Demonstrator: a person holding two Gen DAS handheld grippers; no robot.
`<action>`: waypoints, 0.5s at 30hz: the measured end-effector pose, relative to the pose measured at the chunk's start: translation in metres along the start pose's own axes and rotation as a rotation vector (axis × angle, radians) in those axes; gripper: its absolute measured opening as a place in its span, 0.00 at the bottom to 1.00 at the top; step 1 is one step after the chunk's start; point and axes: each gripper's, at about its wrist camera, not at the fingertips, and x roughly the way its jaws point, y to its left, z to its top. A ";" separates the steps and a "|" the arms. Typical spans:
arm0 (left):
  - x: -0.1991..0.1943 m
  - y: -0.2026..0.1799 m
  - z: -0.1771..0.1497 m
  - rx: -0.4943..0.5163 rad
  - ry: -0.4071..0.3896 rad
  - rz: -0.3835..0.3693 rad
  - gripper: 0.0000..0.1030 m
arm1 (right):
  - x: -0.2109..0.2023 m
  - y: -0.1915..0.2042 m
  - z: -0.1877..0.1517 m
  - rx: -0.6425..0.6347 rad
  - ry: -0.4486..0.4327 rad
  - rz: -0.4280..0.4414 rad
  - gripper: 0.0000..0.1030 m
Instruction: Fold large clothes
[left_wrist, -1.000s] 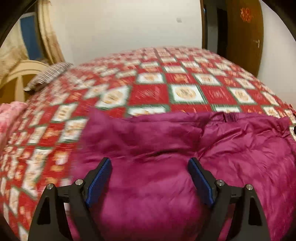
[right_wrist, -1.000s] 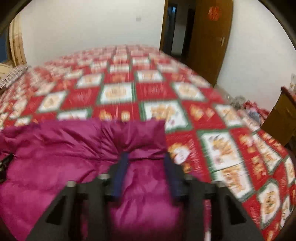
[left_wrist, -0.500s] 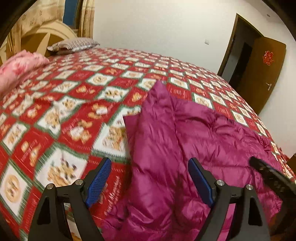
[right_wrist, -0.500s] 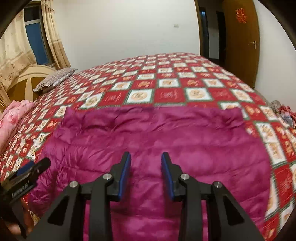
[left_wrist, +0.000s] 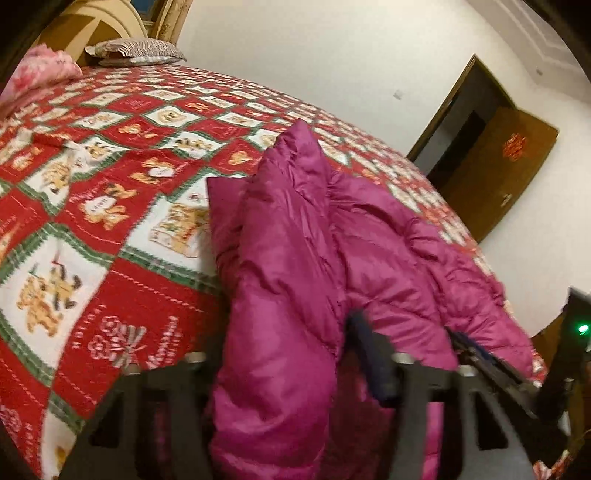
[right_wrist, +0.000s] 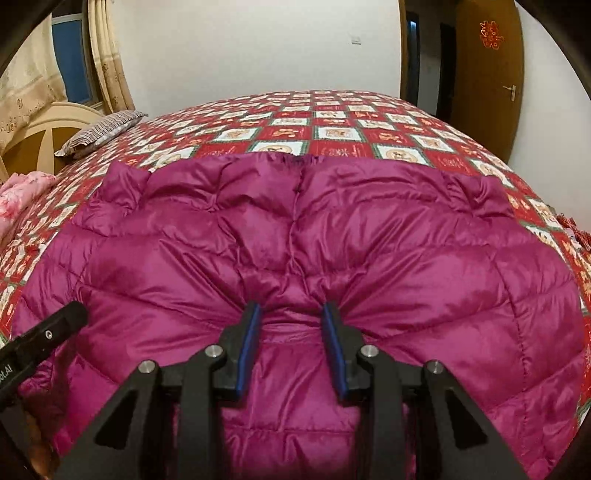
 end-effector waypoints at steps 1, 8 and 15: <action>-0.002 -0.001 0.003 -0.011 -0.009 -0.049 0.24 | 0.001 -0.001 0.000 0.003 0.001 0.003 0.36; -0.041 -0.044 0.032 0.061 -0.073 -0.214 0.13 | 0.003 -0.010 0.001 0.051 0.025 0.064 0.37; -0.095 -0.098 0.039 0.248 -0.102 -0.300 0.12 | -0.006 -0.005 -0.004 0.263 0.106 0.262 0.37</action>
